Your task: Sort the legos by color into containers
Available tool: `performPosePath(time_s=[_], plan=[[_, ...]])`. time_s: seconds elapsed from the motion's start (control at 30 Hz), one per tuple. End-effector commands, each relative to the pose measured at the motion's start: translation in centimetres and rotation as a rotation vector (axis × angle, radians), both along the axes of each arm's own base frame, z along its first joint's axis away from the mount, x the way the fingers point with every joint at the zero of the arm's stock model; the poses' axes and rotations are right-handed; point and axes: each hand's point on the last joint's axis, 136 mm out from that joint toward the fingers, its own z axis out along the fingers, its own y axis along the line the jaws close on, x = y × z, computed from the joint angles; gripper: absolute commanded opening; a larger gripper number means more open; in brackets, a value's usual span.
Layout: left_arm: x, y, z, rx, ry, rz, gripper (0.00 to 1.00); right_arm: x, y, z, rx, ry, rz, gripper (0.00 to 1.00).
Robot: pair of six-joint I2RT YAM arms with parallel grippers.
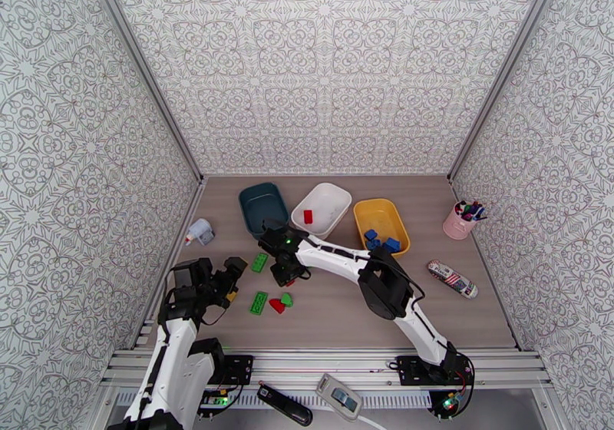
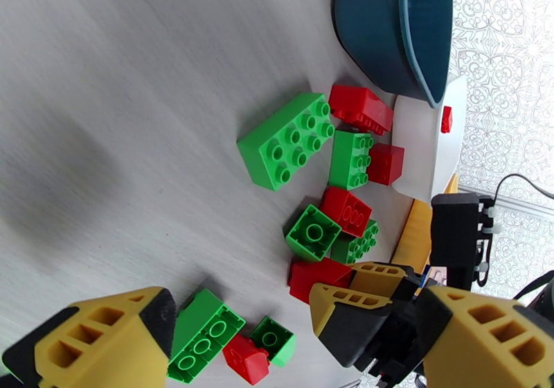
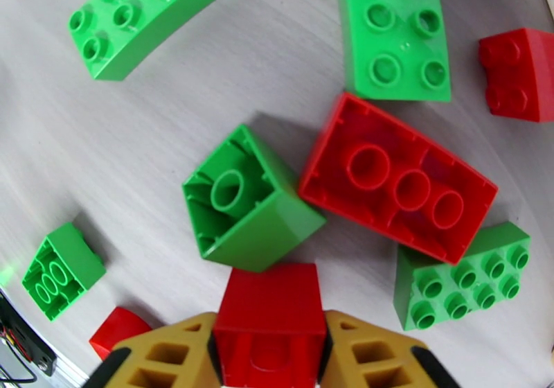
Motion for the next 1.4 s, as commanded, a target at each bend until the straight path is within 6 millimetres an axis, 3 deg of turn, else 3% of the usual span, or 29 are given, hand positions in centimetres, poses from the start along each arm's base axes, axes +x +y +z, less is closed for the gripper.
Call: performPosePath(time_s=[0.0,0.2,0.43,0.63,0.73,0.9,1.13,1.37], plan=[[0.2,-0.7,0.1,0.014,-0.025,-0.038,0.97,0.4,0.4,1.3,0.037,-0.023,-0.023,0.36],[1.0,-3.0,0.5,0.081,-0.035,-0.126,0.97,2.3,-1.2,5.0,0.13,-0.053,-0.1,0.34],[3.0,-7.2,1.9,0.163,-0.08,-0.253,0.97,7.4,-7.3,8.8,0.236,-0.099,-0.294,0.33],[5.2,-11.2,3.9,0.224,-0.122,-0.37,0.96,13.1,-12.3,10.1,0.322,-0.112,-0.491,0.34],[6.2,-12.7,5.0,0.272,-0.146,-0.403,0.96,15.7,-13.1,10.8,0.359,-0.123,-0.543,0.35],[6.5,-14.7,6.3,0.343,-0.168,-0.462,0.95,18.9,-12.7,11.4,0.364,-0.138,-0.566,0.39],[5.5,-13.2,6.4,0.385,-0.162,-0.426,0.95,20.3,-12.5,11.7,0.323,-0.152,-0.553,0.59],[4.8,-9.9,5.8,0.382,-0.138,-0.338,0.96,18.1,-12.7,12.4,0.327,-0.161,-0.49,0.59]])
